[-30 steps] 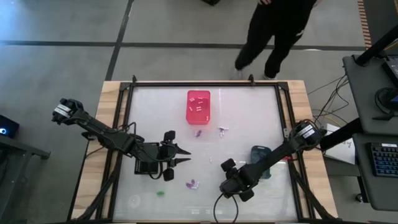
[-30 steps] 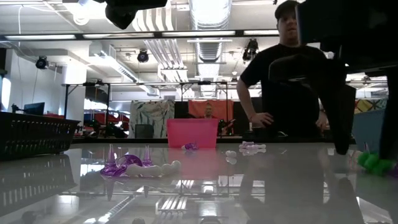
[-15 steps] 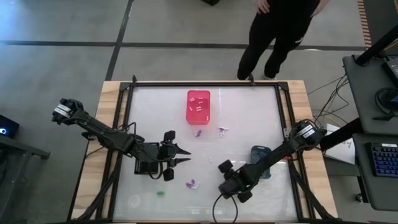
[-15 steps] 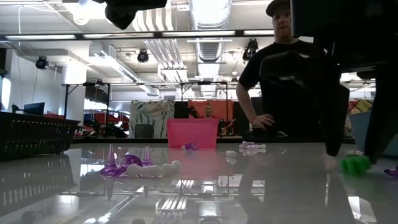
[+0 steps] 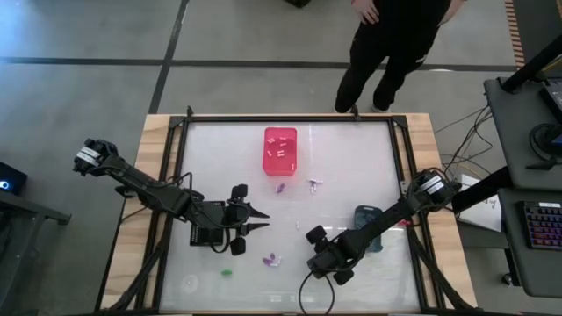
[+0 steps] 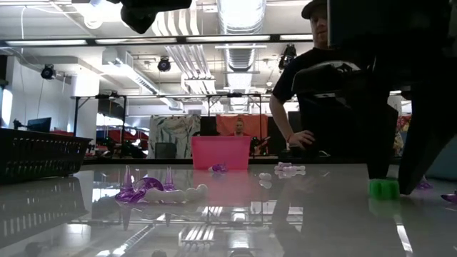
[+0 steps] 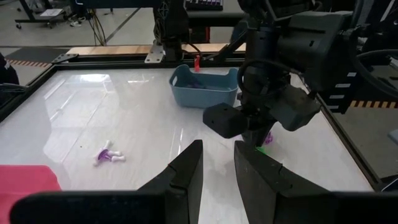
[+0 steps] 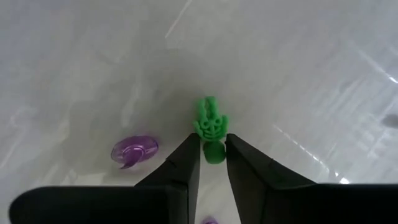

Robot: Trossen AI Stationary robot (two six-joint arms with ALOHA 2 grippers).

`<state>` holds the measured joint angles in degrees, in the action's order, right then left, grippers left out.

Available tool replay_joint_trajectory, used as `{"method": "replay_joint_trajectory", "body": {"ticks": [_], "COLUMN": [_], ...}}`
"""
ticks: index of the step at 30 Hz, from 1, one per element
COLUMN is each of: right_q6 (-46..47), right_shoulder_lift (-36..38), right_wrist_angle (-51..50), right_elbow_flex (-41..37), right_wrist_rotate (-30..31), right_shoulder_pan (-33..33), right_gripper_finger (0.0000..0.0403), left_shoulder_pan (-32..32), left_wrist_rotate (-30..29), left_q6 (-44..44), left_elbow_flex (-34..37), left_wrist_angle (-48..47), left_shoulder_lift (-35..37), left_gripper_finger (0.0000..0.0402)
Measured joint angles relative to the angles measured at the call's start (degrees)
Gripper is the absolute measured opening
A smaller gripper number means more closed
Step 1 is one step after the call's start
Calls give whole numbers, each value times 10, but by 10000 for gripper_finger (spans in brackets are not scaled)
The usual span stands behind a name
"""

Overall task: Sort Halloween decoration
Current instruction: Put the skeleton toy into the black basket

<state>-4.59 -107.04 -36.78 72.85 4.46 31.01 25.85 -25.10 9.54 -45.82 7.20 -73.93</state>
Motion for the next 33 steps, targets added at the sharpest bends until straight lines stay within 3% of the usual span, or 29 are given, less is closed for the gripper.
{"method": "replay_joint_trajectory", "body": {"ticks": [7, 15, 21, 26, 33], "right_q6": [19, 15, 15, -14, -77], "right_shoulder_lift": [2, 3, 15, 27, 28], "right_wrist_angle": [19, 9, 15, 49, 187], "right_elbow_flex": [-17, -4, 6, 6, 6], "right_wrist_rotate": [-5, 1, 4, 23, 36], "right_shoulder_pan": [-9, -17, -40, -68, -130], "right_gripper_finger": [63, 17, 15, 14, 13], "left_shoulder_pan": [0, 1, 23, 54, 108], "left_wrist_rotate": [0, 0, -1, -57, -131], "left_q6": [0, 0, -14, -20, -45], "left_elbow_flex": [0, -4, -13, -13, -13], "left_wrist_angle": [1, 4, 7, 8, 5], "left_shoulder_lift": [0, 1, 18, 43, 74], "left_gripper_finger": [75, 75, 75, 75, 75]}}
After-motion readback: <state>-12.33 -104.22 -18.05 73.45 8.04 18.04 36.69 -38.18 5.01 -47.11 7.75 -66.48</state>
